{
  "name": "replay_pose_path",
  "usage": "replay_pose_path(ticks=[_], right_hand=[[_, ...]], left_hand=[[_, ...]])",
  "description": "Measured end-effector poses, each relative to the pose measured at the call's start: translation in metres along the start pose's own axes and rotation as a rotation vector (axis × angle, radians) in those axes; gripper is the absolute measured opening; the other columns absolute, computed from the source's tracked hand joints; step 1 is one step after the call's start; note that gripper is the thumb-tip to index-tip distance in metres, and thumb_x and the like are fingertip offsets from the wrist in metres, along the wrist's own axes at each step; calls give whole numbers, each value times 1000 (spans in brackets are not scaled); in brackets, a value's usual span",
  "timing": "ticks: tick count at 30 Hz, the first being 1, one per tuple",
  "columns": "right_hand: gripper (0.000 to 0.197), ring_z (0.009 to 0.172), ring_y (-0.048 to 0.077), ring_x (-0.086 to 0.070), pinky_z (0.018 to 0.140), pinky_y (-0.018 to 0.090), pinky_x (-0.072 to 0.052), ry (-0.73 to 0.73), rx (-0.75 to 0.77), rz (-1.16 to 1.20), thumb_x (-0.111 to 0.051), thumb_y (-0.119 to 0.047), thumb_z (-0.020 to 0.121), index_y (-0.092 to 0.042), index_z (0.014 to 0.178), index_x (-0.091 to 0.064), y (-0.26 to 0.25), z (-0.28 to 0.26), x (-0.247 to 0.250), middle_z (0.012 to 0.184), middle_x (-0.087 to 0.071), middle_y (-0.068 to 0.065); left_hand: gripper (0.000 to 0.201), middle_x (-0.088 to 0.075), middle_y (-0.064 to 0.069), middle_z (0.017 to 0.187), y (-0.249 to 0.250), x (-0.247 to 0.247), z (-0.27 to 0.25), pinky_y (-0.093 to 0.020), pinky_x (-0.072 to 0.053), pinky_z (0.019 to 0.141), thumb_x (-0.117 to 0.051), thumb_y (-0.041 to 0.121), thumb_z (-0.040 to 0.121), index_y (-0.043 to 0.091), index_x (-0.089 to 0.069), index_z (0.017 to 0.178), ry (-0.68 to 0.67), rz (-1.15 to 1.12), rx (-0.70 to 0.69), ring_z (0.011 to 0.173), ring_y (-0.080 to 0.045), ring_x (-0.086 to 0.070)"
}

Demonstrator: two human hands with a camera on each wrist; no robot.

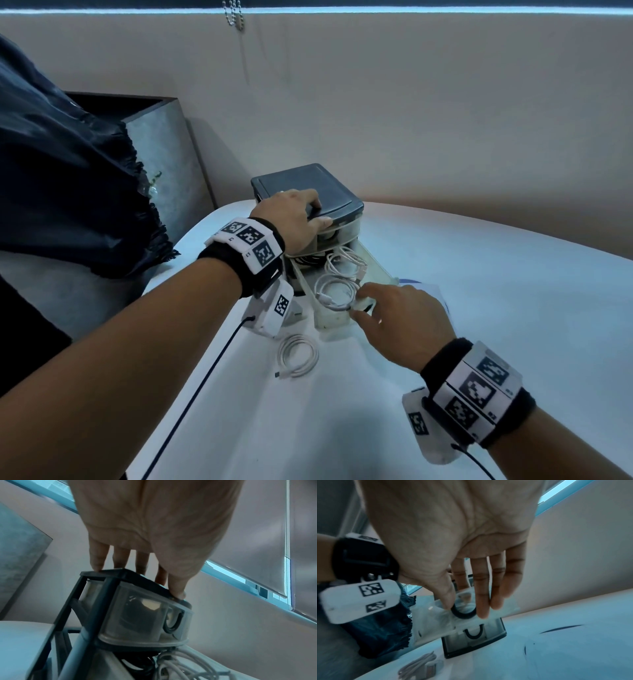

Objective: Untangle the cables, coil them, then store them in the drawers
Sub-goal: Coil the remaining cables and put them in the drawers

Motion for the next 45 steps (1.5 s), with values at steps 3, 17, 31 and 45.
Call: replay_pose_path(ticks=[3, 17, 31, 45], right_hand=[[31, 97, 17, -65, 79, 30, -52, 12, -39, 27, -52, -53, 94, -36, 119, -58, 4, 18, 1, 100, -71, -10], [64, 145, 15, -24, 115, 34, -28, -162, 127, 140, -59, -44, 94, -26, 150, -33, -22, 47, -39, 160, -25, -6], [39, 111, 21, -60, 91, 36, -51, -119, 46, 64, -57, -43, 93, -24, 126, -55, -31, 60, -44, 123, -63, -1], [67, 92, 25, -61, 68, 30, -43, -367, -32, -261, -49, -45, 94, -37, 151, -13, -15, 61, -76, 103, -64, 2]], left_hand=[[34, -64, 2, 116, -3, 3, 0, -37, -47, 91, -55, 57, 93, 31, -58, 115, -38, 30, -2, 102, -22, -57], [37, -66, 3, 111, -7, 4, -3, -35, -49, 89, -57, 57, 92, 33, -58, 119, -52, 24, -16, 99, -20, -59], [57, -58, -2, 117, -9, 3, -12, -35, -47, 87, -74, 35, 81, 37, -46, 131, -127, 115, -123, 96, -22, -56], [50, -60, 2, 117, -16, 5, -10, -34, -45, 89, -68, 26, 88, 39, -47, 130, -157, 73, -166, 101, -21, -56]])
Point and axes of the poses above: each hand's wrist, its own z-axis towards the middle knuckle, its own x-axis out of the back of the hand, y = z × x, the point moved 7 cm from there along z, towards the middle knuckle
